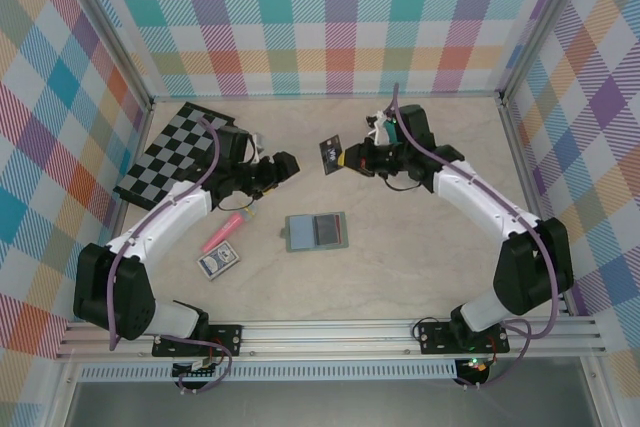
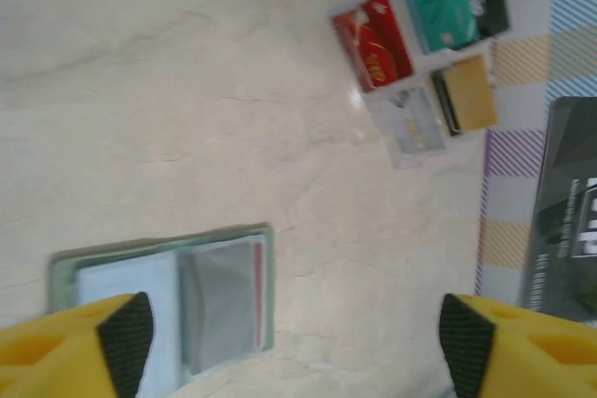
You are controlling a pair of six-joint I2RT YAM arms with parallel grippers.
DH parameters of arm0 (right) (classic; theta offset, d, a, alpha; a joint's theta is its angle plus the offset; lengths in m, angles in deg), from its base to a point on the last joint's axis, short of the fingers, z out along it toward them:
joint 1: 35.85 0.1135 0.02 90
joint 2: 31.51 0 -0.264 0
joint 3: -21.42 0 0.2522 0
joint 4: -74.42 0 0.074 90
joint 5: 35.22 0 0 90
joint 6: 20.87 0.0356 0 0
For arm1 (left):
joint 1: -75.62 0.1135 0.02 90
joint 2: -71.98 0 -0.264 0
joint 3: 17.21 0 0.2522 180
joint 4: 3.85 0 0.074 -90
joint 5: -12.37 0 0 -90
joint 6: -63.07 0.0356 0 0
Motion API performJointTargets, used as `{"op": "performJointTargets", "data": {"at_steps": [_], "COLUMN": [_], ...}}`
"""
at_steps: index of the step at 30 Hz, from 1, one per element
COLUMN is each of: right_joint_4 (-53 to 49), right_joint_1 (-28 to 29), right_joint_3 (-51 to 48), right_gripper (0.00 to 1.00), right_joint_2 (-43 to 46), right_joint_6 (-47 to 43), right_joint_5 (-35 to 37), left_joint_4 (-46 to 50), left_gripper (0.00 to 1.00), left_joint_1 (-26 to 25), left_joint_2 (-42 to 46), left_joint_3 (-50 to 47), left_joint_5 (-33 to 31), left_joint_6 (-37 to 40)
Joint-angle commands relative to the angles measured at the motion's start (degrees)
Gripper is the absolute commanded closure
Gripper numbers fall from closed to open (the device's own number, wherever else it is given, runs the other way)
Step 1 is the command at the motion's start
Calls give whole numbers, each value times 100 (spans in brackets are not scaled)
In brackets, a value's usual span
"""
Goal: Take the credit cards out of the card holder
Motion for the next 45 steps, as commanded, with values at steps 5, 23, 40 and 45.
{"op": "performJointTargets", "data": {"at_steps": [5,23,40,45], "right_joint_4": [-2292,-2463,-3516,-3725], "right_joint_1": [-34,-1012,-1481,-1517], "right_joint_3": [1532,3650,5390,5398], "right_gripper": [100,100,100,100], "right_joint_2": [-714,-2113,-3594,-3764], "right_joint_6": [-1854,-6320,-7343,-7553], "right_joint_5": [2485,3097,2794,2776], "left_joint_4": [862,1035,832,811], "left_gripper": [4,0,0,0], "left_joint_1": [96,99,98,94], "left_joint_2": [358,593,363,345], "left_joint_3": [-48,-155,-155,-182], "left_joint_5": [-1206,-1142,-732,-705], "left_joint_6": [682,1023,901,870]}}
